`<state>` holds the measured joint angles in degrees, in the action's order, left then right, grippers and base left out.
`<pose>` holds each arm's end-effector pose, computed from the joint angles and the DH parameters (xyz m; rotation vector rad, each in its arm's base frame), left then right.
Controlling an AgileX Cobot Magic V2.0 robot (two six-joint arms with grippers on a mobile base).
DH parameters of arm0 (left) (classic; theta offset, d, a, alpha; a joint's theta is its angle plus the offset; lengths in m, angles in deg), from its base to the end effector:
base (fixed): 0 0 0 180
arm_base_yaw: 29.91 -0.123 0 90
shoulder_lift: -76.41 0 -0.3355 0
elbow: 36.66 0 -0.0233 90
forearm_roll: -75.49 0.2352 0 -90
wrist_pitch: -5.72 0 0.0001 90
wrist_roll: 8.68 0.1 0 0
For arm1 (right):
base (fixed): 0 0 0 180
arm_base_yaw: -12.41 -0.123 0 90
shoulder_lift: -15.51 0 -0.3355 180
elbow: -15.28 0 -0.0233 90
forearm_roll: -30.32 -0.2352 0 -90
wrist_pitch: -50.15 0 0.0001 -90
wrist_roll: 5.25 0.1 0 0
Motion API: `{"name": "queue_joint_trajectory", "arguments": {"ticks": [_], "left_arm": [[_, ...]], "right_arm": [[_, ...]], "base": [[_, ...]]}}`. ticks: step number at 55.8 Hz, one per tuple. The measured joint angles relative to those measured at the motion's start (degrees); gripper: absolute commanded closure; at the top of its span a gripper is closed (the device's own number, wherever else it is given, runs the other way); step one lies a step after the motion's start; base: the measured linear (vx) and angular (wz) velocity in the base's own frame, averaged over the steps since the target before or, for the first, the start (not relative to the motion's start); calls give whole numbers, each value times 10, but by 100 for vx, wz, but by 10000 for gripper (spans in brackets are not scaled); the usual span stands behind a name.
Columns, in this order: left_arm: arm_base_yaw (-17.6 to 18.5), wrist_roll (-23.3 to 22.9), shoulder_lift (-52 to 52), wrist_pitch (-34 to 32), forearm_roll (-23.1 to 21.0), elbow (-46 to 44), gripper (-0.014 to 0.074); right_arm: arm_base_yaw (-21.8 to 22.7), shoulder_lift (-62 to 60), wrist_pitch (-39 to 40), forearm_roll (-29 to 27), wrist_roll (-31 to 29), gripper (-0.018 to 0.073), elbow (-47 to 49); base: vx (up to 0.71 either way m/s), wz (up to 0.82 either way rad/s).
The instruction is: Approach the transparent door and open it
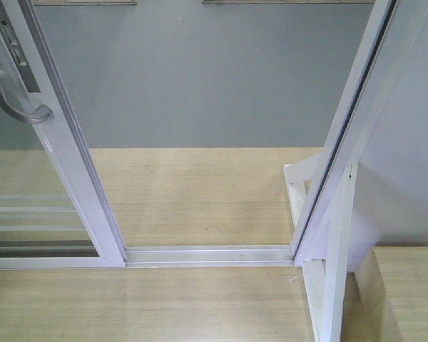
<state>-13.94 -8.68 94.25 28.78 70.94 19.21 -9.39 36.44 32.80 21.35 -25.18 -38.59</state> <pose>-0.0017 -0.0027 0.3024 0.1974 1.6846 -0.2899 0.0051 0.0071 0.3235 -0.4933 1.5301 0.1785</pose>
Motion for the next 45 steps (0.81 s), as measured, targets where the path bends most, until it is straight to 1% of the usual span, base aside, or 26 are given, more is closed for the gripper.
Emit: {"name": "queue_joint_trajectory", "arguments": {"ticks": [17, 22, 25, 28, 34, 39, 45], "left_arm": [[0, 0, 0, 0, -1, 0, 599], [-4, 5, -7, 1, 15, 0, 599], [-18, 8, -11, 1, 20, 1, 599], [-39, 10, -15, -2, 23, 11, 599], [-73, 11, -25, -12, 24, 52, 599], [-85, 11, -43, -30, 14, 102, 599], [-90, 12, -78, -80, -3, 168, 599]], "right_arm": [[0, 0, 0, 0, 0, 565, 0], [0, 0, 0, 0, 0, 565, 0], [0, 0, 0, 0, 0, 565, 0], [0, 0, 0, 0, 0, 565, 0], [0, 0, 0, 0, 0, 565, 0], [0, 0, 0, 0, 0, 565, 0], [0, 0, 0, 0, 0, 565, 0]], "base": [[0, 0], [0, 0], [0, 0], [0, 0], [0, 0], [0, 0], [0, 0]]}}
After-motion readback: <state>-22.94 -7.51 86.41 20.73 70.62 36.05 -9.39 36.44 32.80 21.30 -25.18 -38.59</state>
